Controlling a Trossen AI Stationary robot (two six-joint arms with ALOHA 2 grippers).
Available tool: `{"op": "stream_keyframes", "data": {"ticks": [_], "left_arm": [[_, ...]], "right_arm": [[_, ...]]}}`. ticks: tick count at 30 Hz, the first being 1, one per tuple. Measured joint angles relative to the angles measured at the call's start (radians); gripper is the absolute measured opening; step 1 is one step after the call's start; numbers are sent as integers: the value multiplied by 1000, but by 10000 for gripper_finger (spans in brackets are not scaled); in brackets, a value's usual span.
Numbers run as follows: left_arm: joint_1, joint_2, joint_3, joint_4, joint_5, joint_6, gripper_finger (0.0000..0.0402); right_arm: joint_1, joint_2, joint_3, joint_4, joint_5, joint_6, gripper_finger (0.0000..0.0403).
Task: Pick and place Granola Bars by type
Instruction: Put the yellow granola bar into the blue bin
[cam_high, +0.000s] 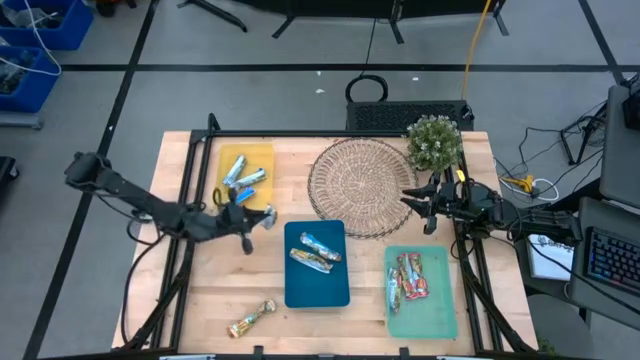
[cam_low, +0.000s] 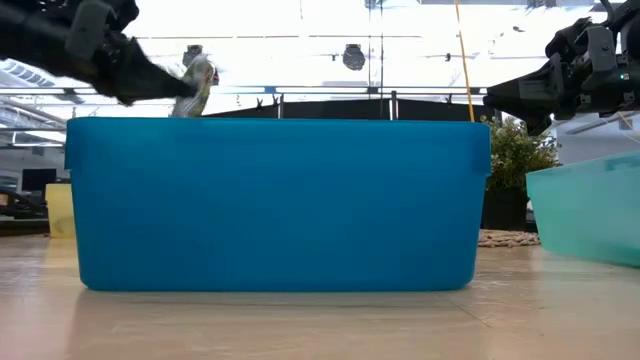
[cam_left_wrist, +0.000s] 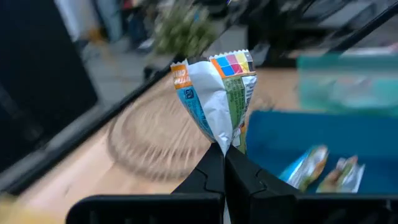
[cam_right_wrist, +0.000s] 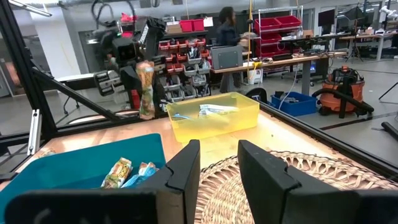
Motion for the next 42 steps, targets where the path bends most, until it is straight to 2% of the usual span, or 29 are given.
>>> {"op": "stream_keyframes", "data": {"ticks": [3,6,12,17,21,31,36,42], "left_arm": [[90,0,-26,121,148,93,0],[175,1,-39,149,275,133,0],[331,0,-76,197,453,137,0],[424,-45,-132,295,558,138,0],[473,-130,-187,355,589,141,0],[500,-307,-253,336,588,146,0],[500,-402,-222,234,580,165,0],[500,-507,-157,12,581,129,0]], "right_arm": [[0,0,0,0,0,0,100],[0,0,0,0,0,0,100],[0,0,0,0,0,0,100],[0,0,0,0,0,0,100],[0,0,0,0,0,0,100],[0,0,0,0,0,0,100],[0,0,0,0,0,0,100],[0,0,0,0,0,0,100]]}}
